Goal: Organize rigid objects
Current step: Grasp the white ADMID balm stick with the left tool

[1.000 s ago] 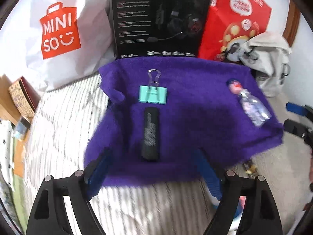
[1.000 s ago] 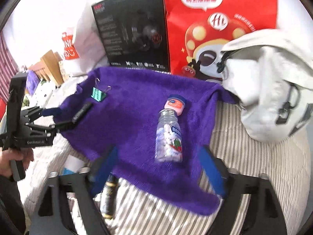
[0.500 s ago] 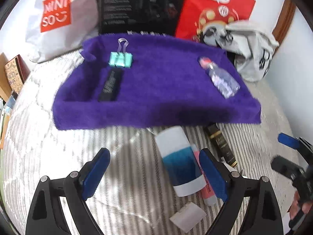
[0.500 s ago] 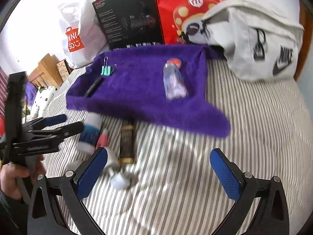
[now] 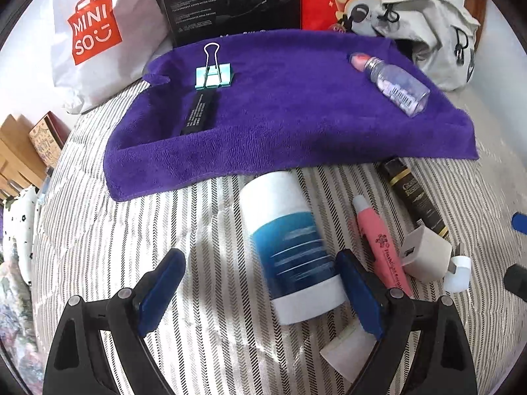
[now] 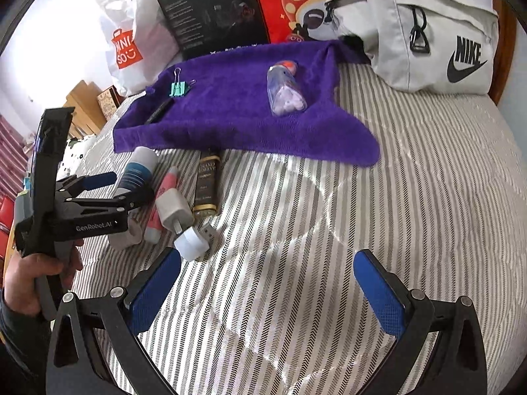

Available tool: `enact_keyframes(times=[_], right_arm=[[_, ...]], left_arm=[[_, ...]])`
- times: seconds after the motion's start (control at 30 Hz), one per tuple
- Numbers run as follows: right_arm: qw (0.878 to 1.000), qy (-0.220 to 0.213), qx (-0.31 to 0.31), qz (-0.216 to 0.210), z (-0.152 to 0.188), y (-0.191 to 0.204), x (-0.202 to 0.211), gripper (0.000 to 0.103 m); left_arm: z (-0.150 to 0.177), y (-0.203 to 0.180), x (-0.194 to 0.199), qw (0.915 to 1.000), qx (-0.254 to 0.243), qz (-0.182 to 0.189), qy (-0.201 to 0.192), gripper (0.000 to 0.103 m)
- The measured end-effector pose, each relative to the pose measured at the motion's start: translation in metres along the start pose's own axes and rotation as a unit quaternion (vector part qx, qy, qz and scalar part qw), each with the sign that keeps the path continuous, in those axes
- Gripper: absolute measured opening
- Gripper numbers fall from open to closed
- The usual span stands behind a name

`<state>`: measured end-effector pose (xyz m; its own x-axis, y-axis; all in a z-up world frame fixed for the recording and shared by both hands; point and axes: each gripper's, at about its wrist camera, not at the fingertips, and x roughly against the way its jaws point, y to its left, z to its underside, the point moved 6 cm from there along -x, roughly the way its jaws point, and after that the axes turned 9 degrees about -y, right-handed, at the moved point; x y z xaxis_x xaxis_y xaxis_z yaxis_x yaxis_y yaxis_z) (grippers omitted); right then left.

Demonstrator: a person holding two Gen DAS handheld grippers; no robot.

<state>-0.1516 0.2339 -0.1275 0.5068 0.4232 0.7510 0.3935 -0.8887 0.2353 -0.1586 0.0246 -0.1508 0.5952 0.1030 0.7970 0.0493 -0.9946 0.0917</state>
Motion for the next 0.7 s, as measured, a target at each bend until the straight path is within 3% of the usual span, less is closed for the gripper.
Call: enact_keyframes(times=[0.2, 0.33, 0.4, 0.5, 0.6, 0.7], right_arm=[[1.000, 0.006, 0.003, -0.012, 0.002, 0.005, -0.007, 0.103], [1.000, 0.009, 0.001, -0.021, 0.002, 0.006, -0.013, 0.103], [1.000, 0.012, -0.002, -0.024, 0.003, 0.006, -0.016, 0.103], [0.999, 0.020, -0.002, -0.026, 0.004, 0.008, -0.022, 0.103], [0.999, 0.027, 0.004, -0.026, 0.006, 0.012, -0.027, 0.103], [0.999, 0.028, 0.011, -0.027, 0.006, 0.015, -0.029, 0.103]], left_arm=[[0.002, 0.011, -0.003, 0.9986, 0.051, 0.005, -0.013, 0.092], [0.001, 0.013, -0.004, 0.9980, 0.060, 0.009, -0.020, 0.083], [-0.002, 0.012, -0.003, 0.9976, 0.064, 0.008, -0.027, 0.064], [-0.005, 0.010, -0.002, 0.9977, 0.057, 0.015, -0.032, 0.045], [-0.006, 0.012, -0.001, 0.9973, 0.060, 0.023, -0.035, 0.035], [-0.005, 0.015, 0.002, 0.9964, 0.066, 0.035, -0.041, 0.034]])
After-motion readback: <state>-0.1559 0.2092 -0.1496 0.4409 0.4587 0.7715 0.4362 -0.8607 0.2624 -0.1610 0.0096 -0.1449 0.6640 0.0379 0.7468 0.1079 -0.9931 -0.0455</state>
